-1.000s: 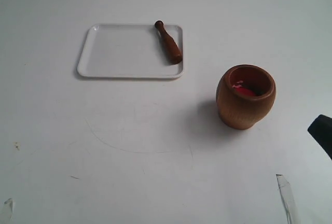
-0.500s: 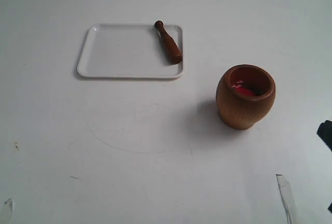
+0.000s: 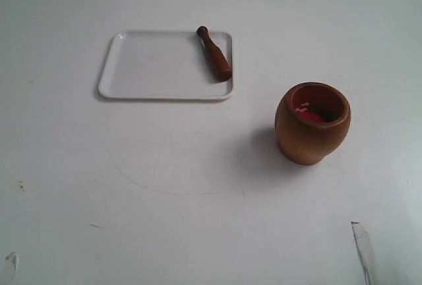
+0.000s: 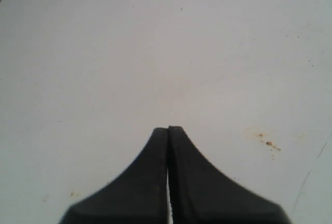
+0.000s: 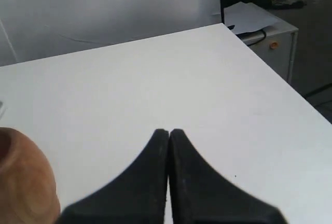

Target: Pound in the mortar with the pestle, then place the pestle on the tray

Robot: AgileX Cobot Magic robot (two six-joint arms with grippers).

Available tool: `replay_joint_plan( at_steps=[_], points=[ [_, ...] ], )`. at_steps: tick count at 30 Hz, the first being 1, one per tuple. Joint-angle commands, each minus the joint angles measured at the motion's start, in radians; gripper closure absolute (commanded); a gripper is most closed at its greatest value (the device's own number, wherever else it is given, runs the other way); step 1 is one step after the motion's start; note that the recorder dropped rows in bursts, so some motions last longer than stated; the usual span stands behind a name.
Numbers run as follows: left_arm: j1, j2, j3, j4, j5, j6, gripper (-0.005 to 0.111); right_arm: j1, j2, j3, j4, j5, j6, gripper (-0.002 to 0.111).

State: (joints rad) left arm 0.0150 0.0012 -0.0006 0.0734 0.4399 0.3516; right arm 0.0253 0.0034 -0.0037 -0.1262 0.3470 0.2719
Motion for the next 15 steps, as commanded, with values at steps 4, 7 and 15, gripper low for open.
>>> replay_joint_plan(
  at_steps=[4,7,15],
  points=[
    [-0.008,-0.001,0.001,-0.007,-0.003,-0.008,0.107,0.085,-0.003,0.004,0.013,-0.005,-0.083,0.108],
    [-0.008,-0.001,0.001,-0.007,-0.003,-0.008,0.107,0.091,-0.003,0.004,0.013,-0.003,-0.088,0.108],
    [-0.008,-0.001,0.001,-0.007,-0.003,-0.008,0.107,0.091,-0.003,0.004,0.013,-0.005,-0.088,0.108]
  ],
)
